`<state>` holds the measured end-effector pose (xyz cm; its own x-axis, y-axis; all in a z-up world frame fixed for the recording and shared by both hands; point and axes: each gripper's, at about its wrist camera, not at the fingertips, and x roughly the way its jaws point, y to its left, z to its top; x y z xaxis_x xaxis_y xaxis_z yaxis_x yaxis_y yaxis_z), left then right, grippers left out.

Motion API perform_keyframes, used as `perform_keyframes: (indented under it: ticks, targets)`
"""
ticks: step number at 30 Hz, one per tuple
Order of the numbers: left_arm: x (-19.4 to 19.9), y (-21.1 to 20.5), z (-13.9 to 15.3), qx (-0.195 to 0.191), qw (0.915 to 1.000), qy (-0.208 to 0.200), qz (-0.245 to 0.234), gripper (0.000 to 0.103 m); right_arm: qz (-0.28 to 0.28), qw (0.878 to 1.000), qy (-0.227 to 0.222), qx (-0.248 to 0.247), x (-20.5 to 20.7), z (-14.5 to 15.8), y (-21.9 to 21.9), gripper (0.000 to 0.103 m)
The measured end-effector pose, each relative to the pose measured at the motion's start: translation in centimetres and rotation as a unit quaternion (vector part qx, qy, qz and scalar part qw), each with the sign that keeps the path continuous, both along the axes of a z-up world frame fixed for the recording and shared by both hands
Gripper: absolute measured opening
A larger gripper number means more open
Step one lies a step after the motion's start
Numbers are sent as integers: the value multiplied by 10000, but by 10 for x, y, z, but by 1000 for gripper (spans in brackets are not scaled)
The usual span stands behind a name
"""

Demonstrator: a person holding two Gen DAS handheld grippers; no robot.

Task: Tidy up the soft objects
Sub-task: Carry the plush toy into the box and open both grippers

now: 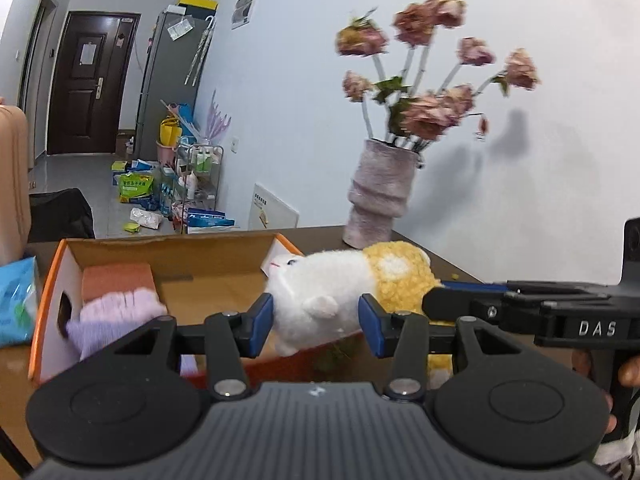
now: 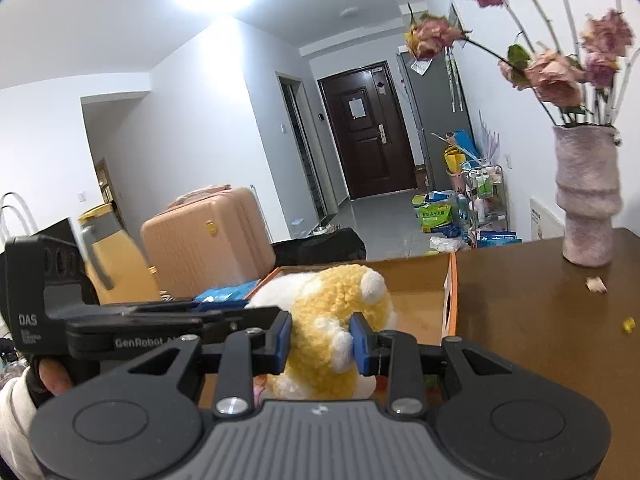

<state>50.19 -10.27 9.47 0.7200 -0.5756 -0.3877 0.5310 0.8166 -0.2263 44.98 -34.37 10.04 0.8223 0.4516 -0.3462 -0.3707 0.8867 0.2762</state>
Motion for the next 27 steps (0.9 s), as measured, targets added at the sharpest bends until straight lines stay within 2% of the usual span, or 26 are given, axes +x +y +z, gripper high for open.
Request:
perform_keyframes:
  ticks: [8,11,15,18,21,24,27]
  targets:
    - [138,-3,-27,47,9980,527,339,45,217,9979,618,4,157,-23,-9,30]
    - [172,-12,-40,239,9958,725,504,45,272,9966,770,-115,197,-36,-10,30]
    - [208,-24,-62,559,9909,1130,480,45,157,9937,1055,-350,232,-55,-8,31]
    - [220,-30,-71,712,9867,1415,366,39,-19,9886,1250,-842,244,-70,2,32]
    - [214,-33,-68,837,9886,1197,362,39,-131,9854,1233,-1164,243,-76,13,34]
    - [202,-31,-58,915,9883,1130,457,40,-263,9833,1153,-1380,238,-70,21,34]
    - [181,-22,-40,923,9889,974,634,45,-342,9843,943,-1454,217,-49,19,35]
